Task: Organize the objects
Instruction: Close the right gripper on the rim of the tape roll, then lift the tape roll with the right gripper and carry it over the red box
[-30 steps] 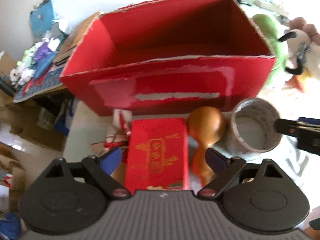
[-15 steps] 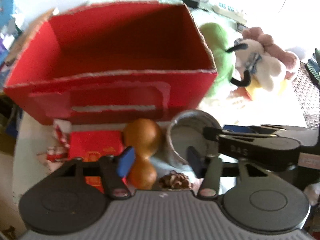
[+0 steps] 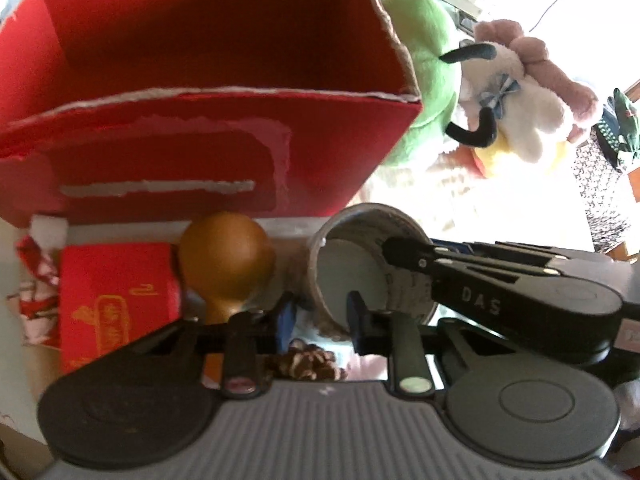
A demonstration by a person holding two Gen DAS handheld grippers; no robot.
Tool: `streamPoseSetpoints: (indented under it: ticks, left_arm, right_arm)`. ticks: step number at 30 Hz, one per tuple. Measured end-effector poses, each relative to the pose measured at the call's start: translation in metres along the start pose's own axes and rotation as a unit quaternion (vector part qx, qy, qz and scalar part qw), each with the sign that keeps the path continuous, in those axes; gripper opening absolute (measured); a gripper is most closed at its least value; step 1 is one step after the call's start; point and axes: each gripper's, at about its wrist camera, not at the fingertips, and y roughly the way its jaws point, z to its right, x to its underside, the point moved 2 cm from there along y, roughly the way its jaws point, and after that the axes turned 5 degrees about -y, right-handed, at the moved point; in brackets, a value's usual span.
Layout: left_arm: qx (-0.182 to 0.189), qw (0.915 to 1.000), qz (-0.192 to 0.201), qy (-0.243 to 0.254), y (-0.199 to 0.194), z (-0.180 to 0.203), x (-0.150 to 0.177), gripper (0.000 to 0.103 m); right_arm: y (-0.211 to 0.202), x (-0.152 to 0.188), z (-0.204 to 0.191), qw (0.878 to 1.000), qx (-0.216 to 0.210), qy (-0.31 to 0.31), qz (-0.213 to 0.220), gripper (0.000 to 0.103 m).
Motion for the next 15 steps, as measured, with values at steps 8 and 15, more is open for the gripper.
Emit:
streamPoseSetpoints:
  ticks: [8,15]
  left_arm:
    - [0.023,0.9990,0.014,0.036,-0.007,0.027,-0.003,0.021]
    - [0.065,0.9948,0.024,0.074,-0.020,0.058,-0.007,0.021]
  right_arm:
    - [-0.023,0.002,0.017,0.999,0.027,0.016,0.017,0.011]
    - [-0.058,0.008,0.039,0.997,0.055,0.045,0.041,0.011]
